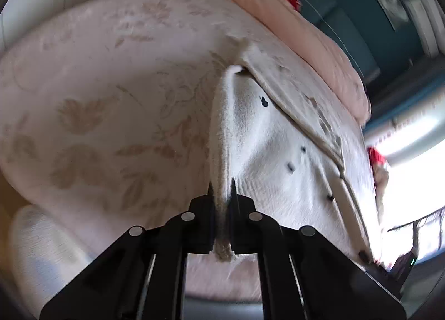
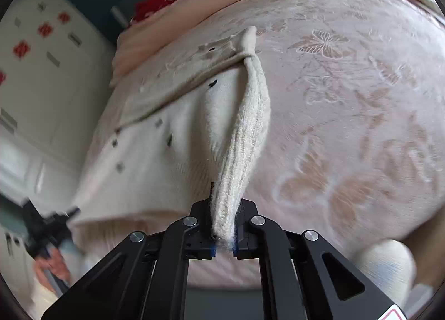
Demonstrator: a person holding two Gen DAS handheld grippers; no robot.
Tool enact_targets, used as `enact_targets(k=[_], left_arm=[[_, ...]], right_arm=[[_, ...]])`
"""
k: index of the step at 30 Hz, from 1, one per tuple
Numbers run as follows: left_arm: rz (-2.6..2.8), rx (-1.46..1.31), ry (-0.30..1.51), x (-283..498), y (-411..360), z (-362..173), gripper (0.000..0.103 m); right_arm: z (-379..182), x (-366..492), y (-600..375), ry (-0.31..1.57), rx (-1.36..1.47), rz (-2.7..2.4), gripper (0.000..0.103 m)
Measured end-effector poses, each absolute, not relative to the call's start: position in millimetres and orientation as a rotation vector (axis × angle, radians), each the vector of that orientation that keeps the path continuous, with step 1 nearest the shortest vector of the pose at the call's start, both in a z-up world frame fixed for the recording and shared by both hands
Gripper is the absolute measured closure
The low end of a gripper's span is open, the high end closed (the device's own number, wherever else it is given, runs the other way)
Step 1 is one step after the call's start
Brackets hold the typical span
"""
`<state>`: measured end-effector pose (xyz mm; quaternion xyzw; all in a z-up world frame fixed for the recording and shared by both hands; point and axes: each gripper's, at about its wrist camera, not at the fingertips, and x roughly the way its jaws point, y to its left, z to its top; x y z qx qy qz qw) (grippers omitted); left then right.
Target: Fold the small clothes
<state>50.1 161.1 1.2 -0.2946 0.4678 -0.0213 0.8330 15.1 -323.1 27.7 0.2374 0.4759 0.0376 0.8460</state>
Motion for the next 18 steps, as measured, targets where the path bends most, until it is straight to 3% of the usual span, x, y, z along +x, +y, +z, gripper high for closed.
enact_targets(k=[4,10,15,16,18], left_arm=[[-0.075,-0.543,1.052,-2,157,12,0.097],[-0.116,-0.428,1.192,-70,140,-15,0.096],[-0.104,-0.449,1.198,-70,140,-9,0.09],[-0.102,-0.447,1.16,-61,141,4,0.087],[-0.103,-0.432,1.085,-37,142,27,0.058]], right_arm=[[23,-28,-327,1.107,0.387,0.092,0.096],[-22,-99,-317,1.321,0.271,0.163,0.095],[-20,-99,-324,1.301,0.248,0.125,0.086],[-8,-92,-329,1.254,0.232,0.085,0.076],[15,-75,-336,1.142,0.224,0.028,0.057]])
